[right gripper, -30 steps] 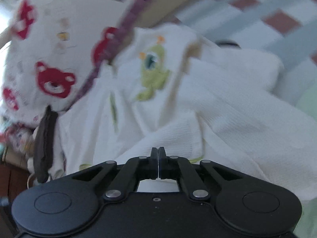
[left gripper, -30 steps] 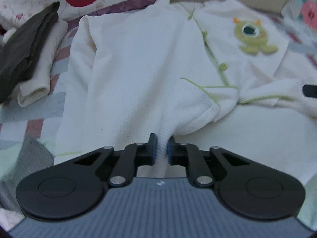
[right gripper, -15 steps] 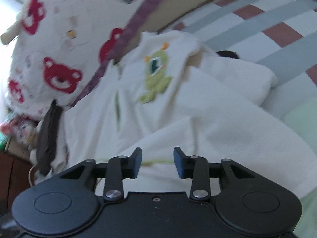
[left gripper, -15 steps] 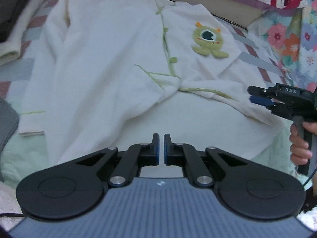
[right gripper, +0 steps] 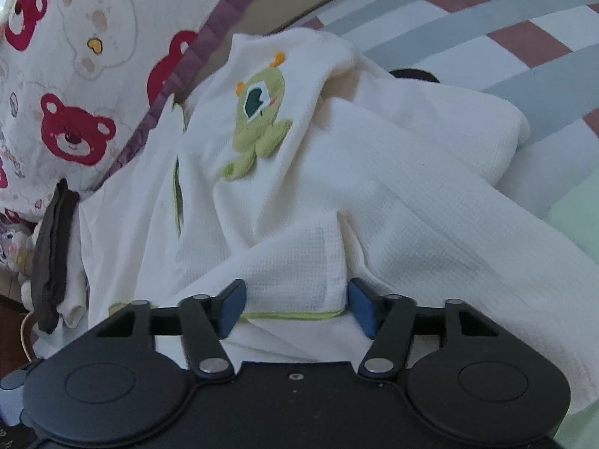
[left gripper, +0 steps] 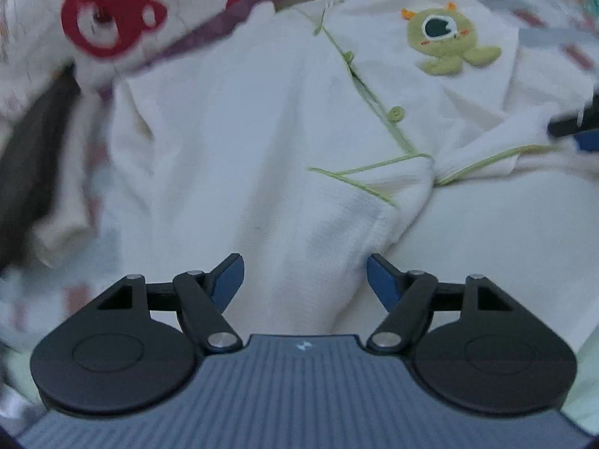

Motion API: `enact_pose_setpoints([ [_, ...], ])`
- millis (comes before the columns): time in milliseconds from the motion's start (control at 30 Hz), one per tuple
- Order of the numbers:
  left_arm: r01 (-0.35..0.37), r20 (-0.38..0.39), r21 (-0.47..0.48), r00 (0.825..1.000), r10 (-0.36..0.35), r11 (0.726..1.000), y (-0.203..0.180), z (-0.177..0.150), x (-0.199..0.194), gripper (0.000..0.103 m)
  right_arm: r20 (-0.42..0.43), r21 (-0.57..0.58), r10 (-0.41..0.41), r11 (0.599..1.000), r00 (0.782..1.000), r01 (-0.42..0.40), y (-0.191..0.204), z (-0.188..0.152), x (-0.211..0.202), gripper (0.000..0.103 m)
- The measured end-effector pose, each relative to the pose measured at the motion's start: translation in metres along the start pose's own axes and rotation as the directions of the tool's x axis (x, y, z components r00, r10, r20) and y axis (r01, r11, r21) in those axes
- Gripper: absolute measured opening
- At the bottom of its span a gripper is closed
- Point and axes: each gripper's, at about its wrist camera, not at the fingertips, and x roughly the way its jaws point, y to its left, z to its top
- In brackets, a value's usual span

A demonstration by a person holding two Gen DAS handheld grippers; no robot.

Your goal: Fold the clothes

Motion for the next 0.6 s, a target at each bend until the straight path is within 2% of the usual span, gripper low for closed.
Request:
enact_pose_setpoints([
  [33,0.052,-0.018,-0.051,0.998,-0.053,0.997,0.006,0.0,0.003,0.034,0.006,-0.016,0.005,1.0,1.0,-0.005,0.001,0.0,-0.002,0.013],
  [67,0.071,-0.02,-0.086,0.997,-0.073,0.994,0.012,0.0,0.003,0.031,0.024,-0.031,0.023,0.999,0.999,-0.022,0.002,-0.001,-0.007,0.013],
  [133,0.092,-0.007,-0.143,0.996,-0.094,0.985,0.022,-0.002,0.0,0.017,0.078,-0.066,0.075,0.995,0.994,-0.069,0.006,-0.006,-0.024,0.013],
  [200,0.139,0.018,-0.2,0.99,-0.138,0.97,0.031,-0.004,-0.008,0.011,0.1,-0.113,0.14,0.985,0.985,-0.128,0.011,-0.013,-0.045,0.013],
  [300,0.186,0.053,-0.235,0.983,-0.178,0.954,0.037,-0.008,-0.02,0.01,0.042,-0.12,0.277,0.955,0.96,-0.271,0.016,-0.025,-0.07,0.013],
  [367,0.204,0.069,-0.228,0.979,-0.193,0.952,0.036,-0.01,-0.028,0.009,-0.063,-0.057,0.355,0.932,0.933,-0.358,0.017,-0.037,-0.072,0.013],
  [400,0.212,0.073,-0.217,0.977,-0.201,0.953,0.035,-0.01,-0.03,0.009,-0.122,-0.013,0.392,0.918,0.912,-0.396,0.016,-0.044,-0.071,0.013],
  [433,0.223,0.077,-0.209,0.974,-0.212,0.952,0.034,-0.01,-0.032,0.009,-0.17,0.005,0.4,0.914,0.901,-0.405,0.017,-0.051,-0.069,0.013],
  [500,0.249,0.083,-0.19,0.968,-0.237,0.95,0.029,-0.009,-0.039,0.009,-0.246,-0.013,0.36,0.927,0.9,-0.375,0.021,-0.068,-0.063,0.013],
  [600,0.28,0.091,-0.148,0.959,-0.269,0.949,0.02,-0.012,-0.053,0.009,-0.292,-0.011,0.315,0.943,0.903,-0.333,0.017,-0.084,-0.053,0.013],
])
